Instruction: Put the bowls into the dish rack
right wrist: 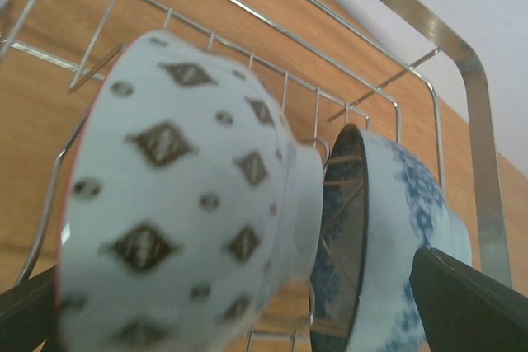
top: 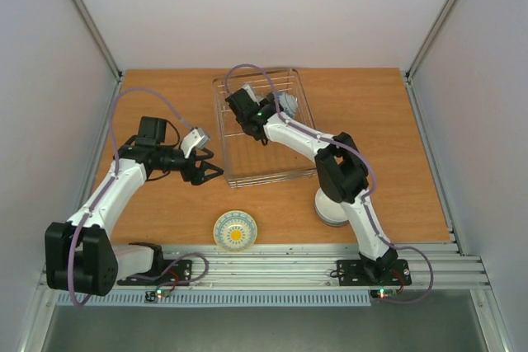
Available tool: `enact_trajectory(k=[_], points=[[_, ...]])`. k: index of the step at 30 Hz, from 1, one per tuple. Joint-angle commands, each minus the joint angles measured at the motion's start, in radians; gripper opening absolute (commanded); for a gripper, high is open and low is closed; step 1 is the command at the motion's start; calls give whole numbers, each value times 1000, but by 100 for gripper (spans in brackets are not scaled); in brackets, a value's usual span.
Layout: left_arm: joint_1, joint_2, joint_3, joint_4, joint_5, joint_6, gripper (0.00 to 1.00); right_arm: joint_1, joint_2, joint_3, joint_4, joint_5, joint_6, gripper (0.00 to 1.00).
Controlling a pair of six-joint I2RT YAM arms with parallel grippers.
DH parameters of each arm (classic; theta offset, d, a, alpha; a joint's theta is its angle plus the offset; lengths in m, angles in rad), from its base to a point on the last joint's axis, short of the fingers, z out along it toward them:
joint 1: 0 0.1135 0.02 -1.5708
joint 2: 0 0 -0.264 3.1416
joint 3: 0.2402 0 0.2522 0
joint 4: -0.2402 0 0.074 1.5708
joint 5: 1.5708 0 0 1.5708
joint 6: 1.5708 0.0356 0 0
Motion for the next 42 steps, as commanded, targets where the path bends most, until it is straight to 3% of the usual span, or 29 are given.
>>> enact_trajectory(k=[1, 5, 11, 20, 24, 42], points=[[1, -1, 14, -26, -9, 31, 84, 14, -199, -102, 50, -124, 47, 99], [-43, 26, 38, -77, -112, 49, 81, 35, -331, -210, 60, -225, 87, 99], [-197, 49, 10, -116, -347, 97, 78, 40, -496, -373, 55, -257, 207, 99], [-336, 99, -7, -171, -504, 155, 72, 40, -740, -623, 118, -281, 317, 99], [-365, 126, 1, -215, -507, 179, 66, 41, -780, -663, 112, -271, 337, 99], [-414, 231, 25, -327, -436, 224, 68, 40, -776, -722, 108, -244, 372, 99]])
